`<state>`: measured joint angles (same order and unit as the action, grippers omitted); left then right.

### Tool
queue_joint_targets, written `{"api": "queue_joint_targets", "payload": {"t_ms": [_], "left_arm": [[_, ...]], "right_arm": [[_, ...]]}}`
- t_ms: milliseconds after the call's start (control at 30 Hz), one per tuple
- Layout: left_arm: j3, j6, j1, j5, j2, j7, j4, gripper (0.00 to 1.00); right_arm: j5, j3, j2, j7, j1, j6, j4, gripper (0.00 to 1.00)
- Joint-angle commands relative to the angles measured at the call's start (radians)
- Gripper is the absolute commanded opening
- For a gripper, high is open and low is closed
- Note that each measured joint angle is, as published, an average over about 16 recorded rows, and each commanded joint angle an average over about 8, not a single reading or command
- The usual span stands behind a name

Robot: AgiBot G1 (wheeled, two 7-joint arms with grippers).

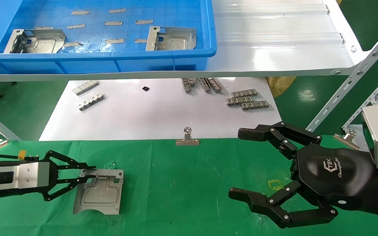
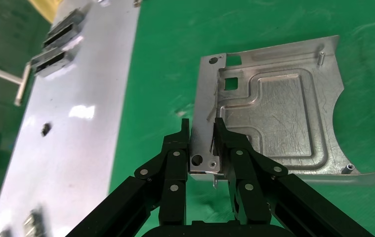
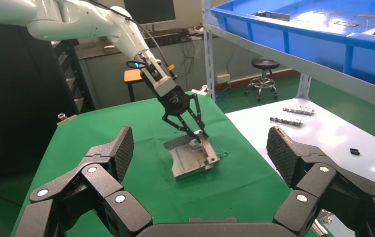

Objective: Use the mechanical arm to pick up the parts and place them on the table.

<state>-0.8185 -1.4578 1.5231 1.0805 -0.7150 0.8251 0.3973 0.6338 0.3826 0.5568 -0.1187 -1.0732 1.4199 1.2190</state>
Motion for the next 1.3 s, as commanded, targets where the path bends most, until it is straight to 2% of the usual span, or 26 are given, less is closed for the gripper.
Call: {"api": "queue_joint_targets", "payload": {"t_ms": [33,367,567,733,1033,1300], "left_arm": [[0.000,0.006,-0.001,0.002,0.000,0.016,-0.013,1.00],[-0.008,-0.023,0.033,0.018,-0.009,0.035,-0.048,1.00],[-0.005,-0.044,0.054,0.012,-0.005,0.003,-0.063,1.00],[0.017,-0.099,0.057,-0.048,-0.007,-0.072,-0.094,1.00],[0.054,-0.148,-0.012,-0.248,-0.004,-0.316,-0.086,1.00],[0.055,-0.149,-0.028,-0.270,0.001,-0.335,-0.070,1.00]], "right_arm": [[0.000,0.000,0.000,0.000,0.000,0.000,0.000,1.00],[0.000,0.000,0.000,0.000,0.000,0.000,0.000,1.00],[0.000,0.000,0.000,0.000,0.000,0.000,0.000,1.00],[0.000,0.000,0.000,0.000,0.000,0.000,0.000,1.00],[0.000,0.000,0.000,0.000,0.000,0.000,0.000,1.00],[0.000,0.000,0.000,0.000,0.000,0.000,0.000,1.00]]}}
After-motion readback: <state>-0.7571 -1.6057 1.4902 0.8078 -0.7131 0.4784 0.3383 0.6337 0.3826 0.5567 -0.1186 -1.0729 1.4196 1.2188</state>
